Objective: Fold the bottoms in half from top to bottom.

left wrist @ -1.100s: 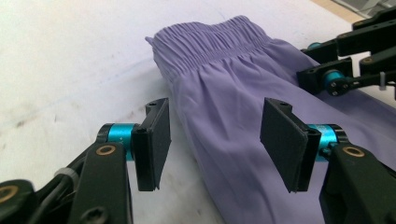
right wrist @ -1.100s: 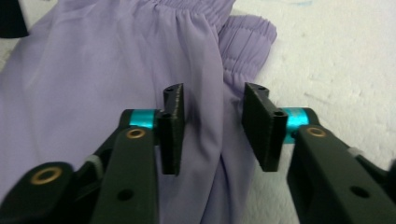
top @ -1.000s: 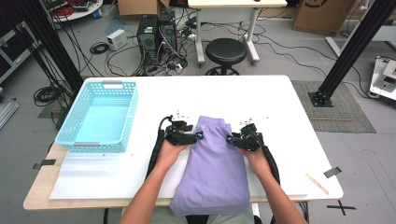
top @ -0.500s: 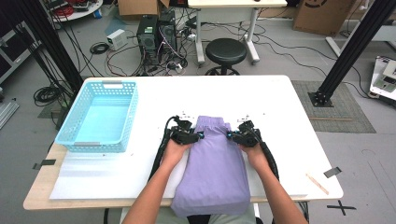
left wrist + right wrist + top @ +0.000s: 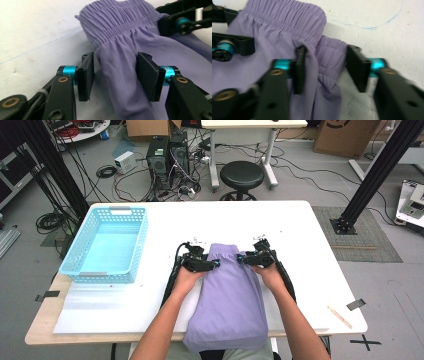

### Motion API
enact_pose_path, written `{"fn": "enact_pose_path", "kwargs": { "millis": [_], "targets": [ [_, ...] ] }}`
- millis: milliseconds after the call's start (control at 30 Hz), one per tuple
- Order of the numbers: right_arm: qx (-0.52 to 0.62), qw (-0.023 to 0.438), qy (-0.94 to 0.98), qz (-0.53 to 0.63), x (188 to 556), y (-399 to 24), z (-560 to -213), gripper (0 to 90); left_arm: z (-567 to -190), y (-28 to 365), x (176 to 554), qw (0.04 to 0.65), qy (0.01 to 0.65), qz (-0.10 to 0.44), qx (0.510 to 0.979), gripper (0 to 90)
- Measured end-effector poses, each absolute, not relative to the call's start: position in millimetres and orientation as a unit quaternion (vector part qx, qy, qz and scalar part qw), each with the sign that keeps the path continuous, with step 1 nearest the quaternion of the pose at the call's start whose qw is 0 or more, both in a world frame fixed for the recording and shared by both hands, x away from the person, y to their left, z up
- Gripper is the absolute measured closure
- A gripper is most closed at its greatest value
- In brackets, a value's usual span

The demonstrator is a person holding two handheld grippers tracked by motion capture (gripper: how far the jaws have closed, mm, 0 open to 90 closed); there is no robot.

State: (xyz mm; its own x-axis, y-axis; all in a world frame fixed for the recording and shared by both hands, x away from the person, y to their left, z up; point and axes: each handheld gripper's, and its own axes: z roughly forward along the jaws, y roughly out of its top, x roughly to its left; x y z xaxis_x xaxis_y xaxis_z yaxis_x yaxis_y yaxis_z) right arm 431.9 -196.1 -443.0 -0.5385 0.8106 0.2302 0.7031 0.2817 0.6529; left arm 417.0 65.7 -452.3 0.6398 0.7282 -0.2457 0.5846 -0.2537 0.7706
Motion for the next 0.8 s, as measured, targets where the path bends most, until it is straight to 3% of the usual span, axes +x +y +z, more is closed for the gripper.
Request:
{"fn": "enact_pose_path", "kwargs": {
  "millis": [100,167,333,433,667,800],
  "targets": [
    [0.469,0.080,0.806,0.353,428,-199,-439,67.3,-452,65,415,0.444,0.413,0.084,0.790,43.9],
    [0.464,0.108,0.799,0.367,422,-201,-433,52.1,-450,66,415,0.447,0.415,0.085,0.788,42.4],
    [0.436,0.114,0.808,0.379,414,-195,-428,65.9,-446,69,413,0.459,0.418,0.092,0.778,41.8],
    [0.426,0.103,0.821,0.365,413,-191,-433,90.0,-447,71,413,0.462,0.420,0.093,0.776,41.8],
    [0.416,0.136,0.804,0.403,385,-204,-414,90.0,-441,80,411,0.493,0.422,0.095,0.755,41.8],
    [0.432,0.131,0.813,0.366,382,-209,-426,90.0,-446,76,414,0.492,0.424,0.086,0.755,41.8]
  ]
}}
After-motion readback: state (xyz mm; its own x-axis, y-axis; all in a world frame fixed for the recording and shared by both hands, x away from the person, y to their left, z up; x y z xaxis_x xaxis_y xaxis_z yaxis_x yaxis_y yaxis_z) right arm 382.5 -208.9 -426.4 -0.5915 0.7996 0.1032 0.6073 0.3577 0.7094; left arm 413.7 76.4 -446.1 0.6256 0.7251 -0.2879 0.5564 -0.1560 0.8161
